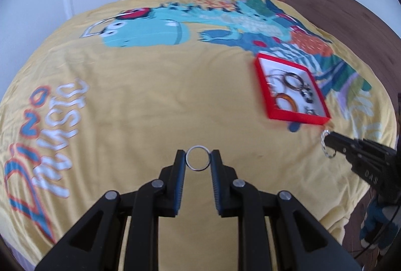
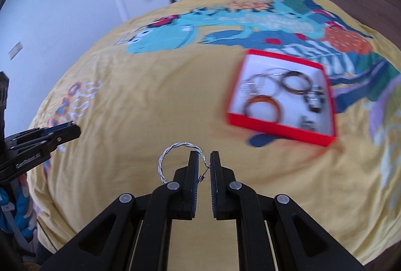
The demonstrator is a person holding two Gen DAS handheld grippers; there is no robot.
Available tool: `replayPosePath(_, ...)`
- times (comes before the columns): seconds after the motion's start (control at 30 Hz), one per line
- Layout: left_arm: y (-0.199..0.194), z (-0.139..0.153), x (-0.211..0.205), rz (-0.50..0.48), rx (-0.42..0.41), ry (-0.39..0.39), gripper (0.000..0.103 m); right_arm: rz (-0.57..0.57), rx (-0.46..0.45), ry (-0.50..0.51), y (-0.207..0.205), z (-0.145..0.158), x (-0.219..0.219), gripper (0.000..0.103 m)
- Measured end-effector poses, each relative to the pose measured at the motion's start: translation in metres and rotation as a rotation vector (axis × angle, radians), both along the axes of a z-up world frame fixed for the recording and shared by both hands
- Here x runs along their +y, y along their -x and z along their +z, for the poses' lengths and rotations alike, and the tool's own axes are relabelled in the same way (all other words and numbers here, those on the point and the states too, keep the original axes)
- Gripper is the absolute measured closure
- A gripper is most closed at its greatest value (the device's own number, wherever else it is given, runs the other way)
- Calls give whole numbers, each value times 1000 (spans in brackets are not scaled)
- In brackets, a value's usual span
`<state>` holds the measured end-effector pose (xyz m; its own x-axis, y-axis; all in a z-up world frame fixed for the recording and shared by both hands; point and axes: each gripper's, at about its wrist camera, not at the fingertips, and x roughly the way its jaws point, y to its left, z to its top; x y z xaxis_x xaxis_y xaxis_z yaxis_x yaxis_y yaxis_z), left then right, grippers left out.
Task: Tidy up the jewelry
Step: 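Carry the small ring and twisted hoop into the red box and release both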
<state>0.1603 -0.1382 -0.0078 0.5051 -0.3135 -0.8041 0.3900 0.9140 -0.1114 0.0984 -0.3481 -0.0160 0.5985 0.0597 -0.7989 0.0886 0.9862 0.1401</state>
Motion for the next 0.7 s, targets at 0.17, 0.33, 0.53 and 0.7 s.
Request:
replayPosePath(0.17,-19,4,-60,-77,6,8,84,-70,-7,35,-13,5,-62,94)
replayPosePath(0.33,-55,4,-128,-151,1,5,84,-103,-6,60,-48,3,-112,94)
replayPosePath(0.53,-108,-16,-211,-221,16,-12,84,-124,18,74,-108,-19,-160,94)
replayPosePath(0.7,-139,-42,-259,-249,33,-39,84,-130,43,95,-154,-47,-188,94)
